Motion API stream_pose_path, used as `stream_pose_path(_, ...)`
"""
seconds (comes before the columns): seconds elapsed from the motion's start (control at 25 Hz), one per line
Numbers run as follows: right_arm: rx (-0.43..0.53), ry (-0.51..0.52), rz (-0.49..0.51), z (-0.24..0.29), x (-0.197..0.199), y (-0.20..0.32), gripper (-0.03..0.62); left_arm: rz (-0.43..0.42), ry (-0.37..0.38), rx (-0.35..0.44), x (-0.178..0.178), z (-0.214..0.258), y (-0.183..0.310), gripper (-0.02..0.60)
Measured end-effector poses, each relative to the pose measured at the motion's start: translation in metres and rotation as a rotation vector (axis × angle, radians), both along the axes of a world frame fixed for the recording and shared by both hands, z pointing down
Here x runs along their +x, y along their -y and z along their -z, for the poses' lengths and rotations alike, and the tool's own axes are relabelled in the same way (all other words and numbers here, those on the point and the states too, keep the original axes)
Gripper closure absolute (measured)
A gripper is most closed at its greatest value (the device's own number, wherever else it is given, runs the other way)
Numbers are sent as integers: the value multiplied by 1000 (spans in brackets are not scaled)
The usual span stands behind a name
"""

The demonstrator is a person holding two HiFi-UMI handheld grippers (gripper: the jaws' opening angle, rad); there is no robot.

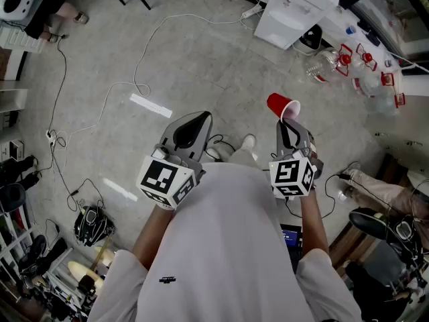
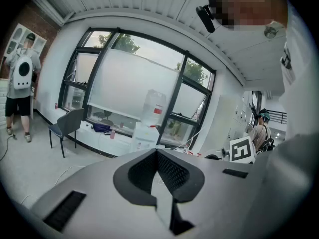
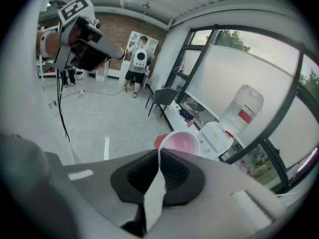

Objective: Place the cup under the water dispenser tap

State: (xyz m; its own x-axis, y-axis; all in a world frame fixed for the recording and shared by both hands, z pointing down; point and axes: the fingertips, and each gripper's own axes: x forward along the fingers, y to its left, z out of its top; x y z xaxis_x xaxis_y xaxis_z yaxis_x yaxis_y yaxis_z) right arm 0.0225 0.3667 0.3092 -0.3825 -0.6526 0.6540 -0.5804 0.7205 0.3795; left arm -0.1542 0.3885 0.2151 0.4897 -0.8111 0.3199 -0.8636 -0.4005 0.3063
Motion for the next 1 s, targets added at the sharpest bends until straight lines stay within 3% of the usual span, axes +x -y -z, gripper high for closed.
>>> stream_pose_path(0.24,50,137,-43,34,13,-3,571,-5,-3,17,37,-1,3,581)
stream_pose_path(0.44,62,228,-110,48,56,-4,572,-42,12,24,90,-1,6,581)
stream_pose_path(1.0,64,323,-165,54,144,7,572,-91,59,24,184,-2,22,581)
